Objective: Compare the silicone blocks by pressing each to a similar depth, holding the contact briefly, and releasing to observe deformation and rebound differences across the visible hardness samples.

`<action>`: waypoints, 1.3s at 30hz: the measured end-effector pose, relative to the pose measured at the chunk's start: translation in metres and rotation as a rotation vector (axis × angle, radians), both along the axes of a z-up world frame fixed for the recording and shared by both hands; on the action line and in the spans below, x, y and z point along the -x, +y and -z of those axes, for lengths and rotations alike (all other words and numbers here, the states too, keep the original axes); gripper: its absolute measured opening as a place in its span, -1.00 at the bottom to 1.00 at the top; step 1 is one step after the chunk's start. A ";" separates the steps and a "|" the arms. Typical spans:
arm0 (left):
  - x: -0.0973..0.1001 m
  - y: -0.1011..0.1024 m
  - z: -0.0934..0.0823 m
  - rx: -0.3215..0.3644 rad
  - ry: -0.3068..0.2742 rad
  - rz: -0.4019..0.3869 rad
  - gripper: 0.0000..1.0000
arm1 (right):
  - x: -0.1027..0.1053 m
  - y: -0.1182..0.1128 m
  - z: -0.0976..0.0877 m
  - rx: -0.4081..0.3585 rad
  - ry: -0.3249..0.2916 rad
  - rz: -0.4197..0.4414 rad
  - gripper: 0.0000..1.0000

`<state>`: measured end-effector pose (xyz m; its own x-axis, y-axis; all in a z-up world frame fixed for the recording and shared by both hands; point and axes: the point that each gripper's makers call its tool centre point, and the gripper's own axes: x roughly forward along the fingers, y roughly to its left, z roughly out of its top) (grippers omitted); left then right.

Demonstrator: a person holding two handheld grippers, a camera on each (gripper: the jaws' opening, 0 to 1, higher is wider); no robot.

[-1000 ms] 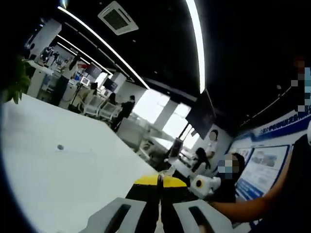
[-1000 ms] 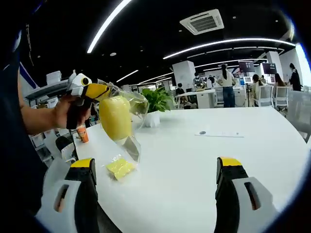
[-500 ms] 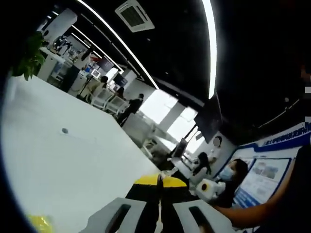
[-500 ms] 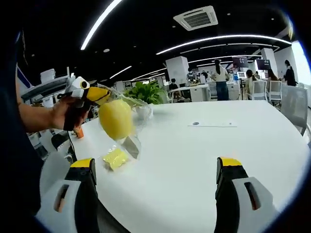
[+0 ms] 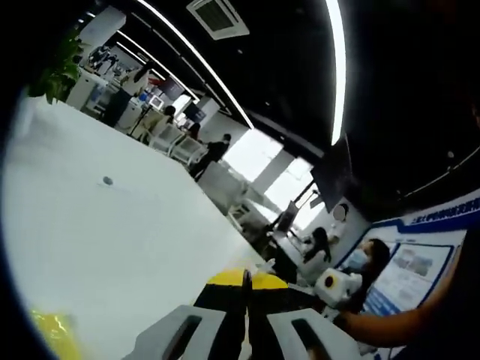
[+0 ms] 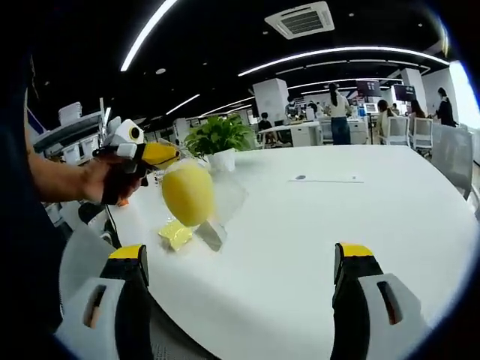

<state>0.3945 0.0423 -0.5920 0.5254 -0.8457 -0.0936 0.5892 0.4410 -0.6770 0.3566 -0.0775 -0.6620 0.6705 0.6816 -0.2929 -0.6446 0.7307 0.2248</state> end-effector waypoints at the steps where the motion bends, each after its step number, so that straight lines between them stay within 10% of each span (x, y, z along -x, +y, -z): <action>1: 0.000 -0.001 0.005 -0.004 0.006 -0.006 -1.00 | 0.001 0.000 0.002 0.002 0.008 -0.001 0.93; 39: -0.006 -0.006 0.080 0.023 0.229 -0.071 -1.00 | 0.002 -0.007 0.016 -0.009 0.073 0.014 0.93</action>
<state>0.4000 0.0366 -0.6721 0.5507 -0.8109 -0.1981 0.3877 0.4586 -0.7996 0.3544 -0.0845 -0.6782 0.6573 0.6748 -0.3355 -0.6156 0.7376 0.2774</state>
